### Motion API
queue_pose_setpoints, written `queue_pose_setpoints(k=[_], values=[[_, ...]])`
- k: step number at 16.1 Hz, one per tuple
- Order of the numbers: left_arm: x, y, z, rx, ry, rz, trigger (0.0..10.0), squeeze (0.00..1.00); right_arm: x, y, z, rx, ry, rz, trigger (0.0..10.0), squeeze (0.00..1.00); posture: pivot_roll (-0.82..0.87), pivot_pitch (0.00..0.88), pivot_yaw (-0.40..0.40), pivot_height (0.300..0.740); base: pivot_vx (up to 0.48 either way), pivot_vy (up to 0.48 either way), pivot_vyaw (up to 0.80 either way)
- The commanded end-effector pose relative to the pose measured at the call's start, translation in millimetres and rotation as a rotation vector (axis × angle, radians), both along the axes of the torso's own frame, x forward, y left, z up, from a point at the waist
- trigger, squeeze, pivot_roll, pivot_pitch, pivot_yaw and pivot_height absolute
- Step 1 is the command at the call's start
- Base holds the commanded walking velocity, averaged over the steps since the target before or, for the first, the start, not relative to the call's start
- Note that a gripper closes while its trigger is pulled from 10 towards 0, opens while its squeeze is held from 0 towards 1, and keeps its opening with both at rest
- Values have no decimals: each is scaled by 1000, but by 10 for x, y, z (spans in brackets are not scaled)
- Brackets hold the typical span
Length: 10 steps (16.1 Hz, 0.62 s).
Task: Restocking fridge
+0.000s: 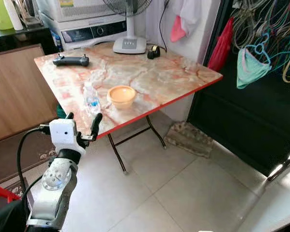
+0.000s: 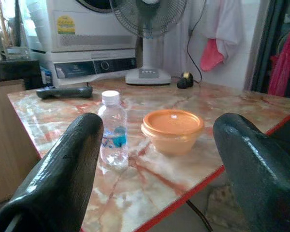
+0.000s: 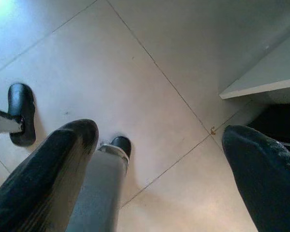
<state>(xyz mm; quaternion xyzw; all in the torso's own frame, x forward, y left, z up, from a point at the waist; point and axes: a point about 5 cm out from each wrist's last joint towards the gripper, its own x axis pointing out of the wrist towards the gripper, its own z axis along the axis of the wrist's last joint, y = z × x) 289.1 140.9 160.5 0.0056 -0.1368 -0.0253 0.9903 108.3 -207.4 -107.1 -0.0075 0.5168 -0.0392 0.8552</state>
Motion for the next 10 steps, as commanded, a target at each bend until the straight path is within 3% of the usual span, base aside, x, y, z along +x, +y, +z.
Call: queue_pose_setpoints(k=[1,3,10], values=[[-6,38,23,12,1,12,10000,0,31,14,6,-2,-6,12,10000,0,93,0,-18,740,0,0,800],[-2,39,30,13,0,10,10000,0,29,19,5,-1,-5,15,10000,0,93,0,-18,740,0,0,800],[0,-29,72,11,-7,-15,10000,0,9,40,-4,14,0,2,10000,0,91,0,-17,740,250,0,0]])
